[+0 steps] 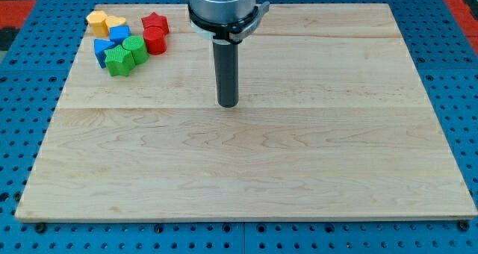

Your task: Slide the yellow hexagon diagonally to the yellow heart

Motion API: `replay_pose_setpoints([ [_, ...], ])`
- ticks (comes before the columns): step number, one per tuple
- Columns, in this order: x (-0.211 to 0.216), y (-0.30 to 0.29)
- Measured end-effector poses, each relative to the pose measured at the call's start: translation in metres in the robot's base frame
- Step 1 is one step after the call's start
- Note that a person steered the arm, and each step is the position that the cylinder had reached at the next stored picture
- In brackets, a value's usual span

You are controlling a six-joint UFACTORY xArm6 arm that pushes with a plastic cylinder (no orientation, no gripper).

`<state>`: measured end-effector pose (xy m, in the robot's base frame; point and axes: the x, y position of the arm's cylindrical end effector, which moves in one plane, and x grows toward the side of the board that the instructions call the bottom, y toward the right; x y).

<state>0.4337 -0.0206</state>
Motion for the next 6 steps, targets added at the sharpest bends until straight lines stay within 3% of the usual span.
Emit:
replay_pose_setpoints([
  [6,-0.0032,0.0017],
])
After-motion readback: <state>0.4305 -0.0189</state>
